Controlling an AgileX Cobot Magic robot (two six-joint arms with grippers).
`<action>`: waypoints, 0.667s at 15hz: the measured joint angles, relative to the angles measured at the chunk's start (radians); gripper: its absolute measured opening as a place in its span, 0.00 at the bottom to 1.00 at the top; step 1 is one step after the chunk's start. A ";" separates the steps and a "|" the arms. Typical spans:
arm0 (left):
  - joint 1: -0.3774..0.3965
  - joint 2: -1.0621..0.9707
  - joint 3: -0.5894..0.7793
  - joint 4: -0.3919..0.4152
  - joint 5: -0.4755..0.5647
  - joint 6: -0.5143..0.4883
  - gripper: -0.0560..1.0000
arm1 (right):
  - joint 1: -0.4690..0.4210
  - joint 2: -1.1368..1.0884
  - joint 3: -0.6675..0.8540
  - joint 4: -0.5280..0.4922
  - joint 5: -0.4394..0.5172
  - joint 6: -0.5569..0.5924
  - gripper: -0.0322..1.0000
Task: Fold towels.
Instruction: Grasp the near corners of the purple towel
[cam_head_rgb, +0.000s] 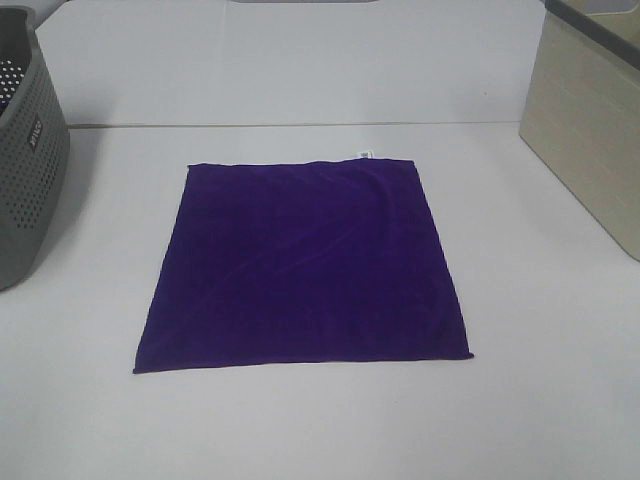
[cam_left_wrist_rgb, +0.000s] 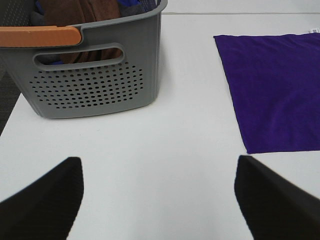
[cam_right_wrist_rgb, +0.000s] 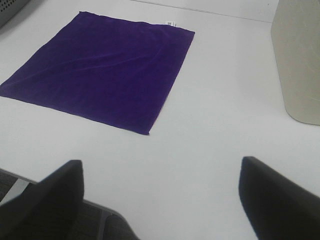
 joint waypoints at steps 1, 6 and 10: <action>0.000 0.000 0.000 0.000 0.000 0.000 0.77 | 0.000 0.000 0.000 -0.001 0.000 -0.001 0.94; 0.000 0.000 0.000 0.013 0.000 0.000 0.96 | 0.000 0.000 0.000 -0.002 0.000 -0.003 0.96; 0.000 0.000 0.000 0.014 0.000 0.000 0.99 | 0.000 0.000 0.000 -0.002 0.000 -0.003 0.96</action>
